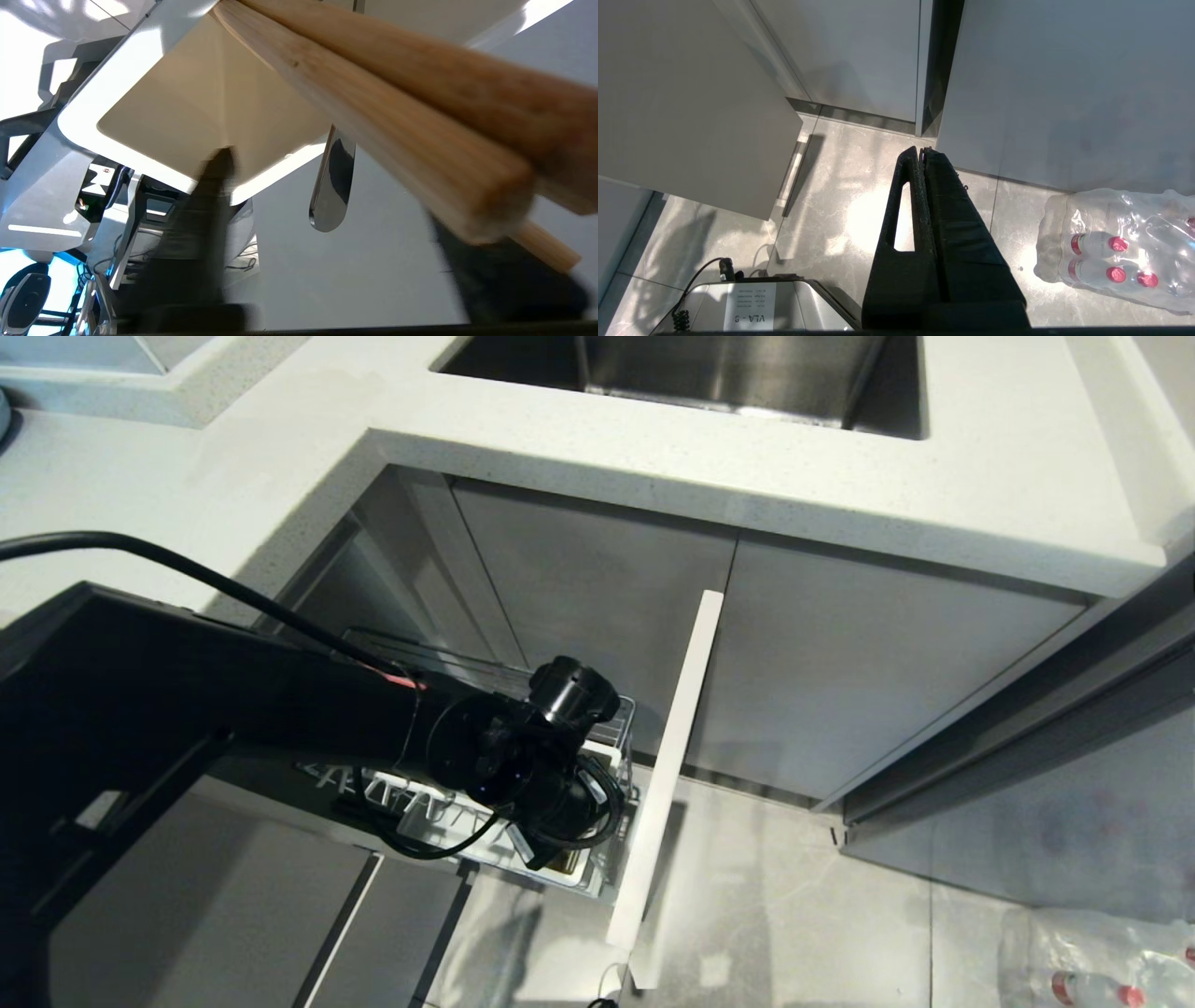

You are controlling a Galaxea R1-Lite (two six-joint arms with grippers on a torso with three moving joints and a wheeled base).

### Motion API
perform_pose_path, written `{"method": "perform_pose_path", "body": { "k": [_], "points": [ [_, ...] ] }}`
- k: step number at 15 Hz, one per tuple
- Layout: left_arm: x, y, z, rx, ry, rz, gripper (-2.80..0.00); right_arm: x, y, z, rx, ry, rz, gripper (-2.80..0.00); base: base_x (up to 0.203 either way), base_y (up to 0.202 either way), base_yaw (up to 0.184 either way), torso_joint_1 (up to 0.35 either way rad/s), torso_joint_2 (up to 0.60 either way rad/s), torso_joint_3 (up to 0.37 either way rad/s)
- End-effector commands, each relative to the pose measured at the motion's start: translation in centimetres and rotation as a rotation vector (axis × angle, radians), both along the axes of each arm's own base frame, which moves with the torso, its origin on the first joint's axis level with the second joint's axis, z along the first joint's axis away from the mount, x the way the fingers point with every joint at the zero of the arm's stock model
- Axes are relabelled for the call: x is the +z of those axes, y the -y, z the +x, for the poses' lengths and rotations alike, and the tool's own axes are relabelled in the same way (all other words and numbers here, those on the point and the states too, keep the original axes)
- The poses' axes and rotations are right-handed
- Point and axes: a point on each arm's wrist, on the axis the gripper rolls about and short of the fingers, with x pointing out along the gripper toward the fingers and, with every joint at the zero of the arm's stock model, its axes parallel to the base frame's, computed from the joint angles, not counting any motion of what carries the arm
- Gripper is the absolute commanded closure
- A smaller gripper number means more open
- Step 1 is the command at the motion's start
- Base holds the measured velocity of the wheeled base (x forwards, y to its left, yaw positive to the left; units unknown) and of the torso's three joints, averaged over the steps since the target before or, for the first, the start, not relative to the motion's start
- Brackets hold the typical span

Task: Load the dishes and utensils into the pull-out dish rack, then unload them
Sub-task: Take the spoon out of the cupboard

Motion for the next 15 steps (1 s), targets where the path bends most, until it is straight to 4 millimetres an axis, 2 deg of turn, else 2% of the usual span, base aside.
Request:
{"method": "perform_pose_path", "body": {
  "k": [1,10,12,15],
  "points": [
    [0.0,0.0,0.0,0.005,-0.001,-0.002,0.0,0.0,0.0,0.0,0.0,-0.003,0.0,0.0,0.0,0.0,0.0,0.0,0.0,0.0],
    [0.2,0.1,-0.2,0.001,0.001,-0.004,0.0,0.0,0.0,0.0,0.0,-0.002,0.0,0.0,0.0,0.0,0.0,0.0,0.0,0.0],
    [0.7,0.0,-0.3,0.002,0.01,-0.011,0.0,0.0,0.0,0.0,0.001,-0.002,0.0,0.0,0.0,0.0,0.0,0.0,0.0,0.0],
    [2.7,-0.6,-1.0,0.003,0.052,-0.038,0.0,0.0,0.0,0.0,0.0,-0.002,0.0,0.0,0.0,0.0,0.0,0.0,0.0,0.0]
  ]
}}
